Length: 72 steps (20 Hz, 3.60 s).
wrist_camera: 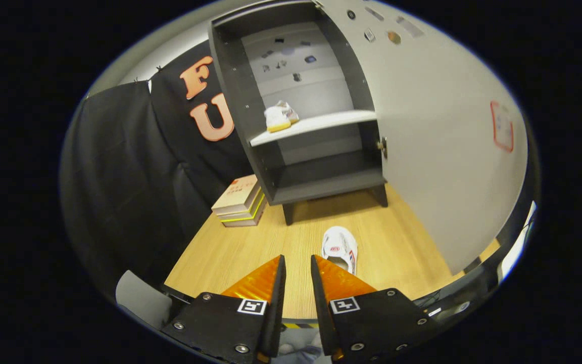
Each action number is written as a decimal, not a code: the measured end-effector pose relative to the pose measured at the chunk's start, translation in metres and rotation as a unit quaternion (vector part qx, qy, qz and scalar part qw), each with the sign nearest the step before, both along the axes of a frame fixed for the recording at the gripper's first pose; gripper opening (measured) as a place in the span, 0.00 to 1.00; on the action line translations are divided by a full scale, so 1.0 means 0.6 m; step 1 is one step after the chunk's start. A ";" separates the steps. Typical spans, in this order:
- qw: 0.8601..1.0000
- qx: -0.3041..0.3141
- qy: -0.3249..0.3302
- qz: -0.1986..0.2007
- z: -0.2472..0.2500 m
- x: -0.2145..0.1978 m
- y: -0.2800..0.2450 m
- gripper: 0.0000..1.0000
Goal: Open the shoe cabinet door, grab the shoes and put them into the shoe cabinet, then close the shoe cabinet door.
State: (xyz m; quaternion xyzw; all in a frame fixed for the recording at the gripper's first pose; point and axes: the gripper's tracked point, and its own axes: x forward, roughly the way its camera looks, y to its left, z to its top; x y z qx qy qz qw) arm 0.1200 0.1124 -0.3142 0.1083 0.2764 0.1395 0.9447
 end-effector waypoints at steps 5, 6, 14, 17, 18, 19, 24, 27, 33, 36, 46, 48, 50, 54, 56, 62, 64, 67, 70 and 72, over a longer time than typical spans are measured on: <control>0.998 0.003 0.067 0.002 -0.144 0.071 0.012 0.35; 0.997 0.001 0.073 -0.001 -0.162 0.085 0.010 0.35; 0.995 0.005 0.099 -0.008 -0.253 0.177 0.031 0.31; 0.995 0.021 0.095 -0.025 -0.265 0.209 0.038 0.18; 0.995 0.020 0.094 -0.028 -0.266 0.212 0.035 0.15; 0.995 0.017 0.091 -0.030 -0.269 0.216 0.033 0.11; 0.996 -0.005 0.078 -0.038 -0.260 0.217 0.024 0.02; 0.996 -0.035 0.068 -0.036 -0.237 0.210 0.004 0.01; 0.997 -0.053 0.040 -0.028 -0.132 0.192 -0.003 0.01; 0.998 -0.059 0.010 -0.021 -0.039 0.195 0.000 0.01; 0.989 -0.078 -0.123 -0.013 0.273 0.297 -0.003 0.01; 0.986 -0.088 -0.142 -0.014 0.318 0.333 -0.011 0.00; 0.984 -0.094 -0.152 -0.012 0.353 0.381 -0.011 0.01; 0.980 -0.102 -0.167 -0.020 0.407 0.498 -0.015 0.01; 0.980 -0.112 -0.166 -0.020 0.413 0.566 -0.013 0.01; 0.984 -0.135 -0.112 -0.025 0.368 0.737 -0.011 0.01; 0.984 -0.150 -0.092 -0.032 0.341 0.760 -0.020 0.00; 0.985 -0.145 -0.080 -0.042 0.324 0.769 -0.017 0.01; 0.988 -0.131 -0.062 -0.047 0.308 0.768 -0.010 0.03; 0.985 -0.149 -0.067 -0.049 0.301 0.771 -0.007 0.07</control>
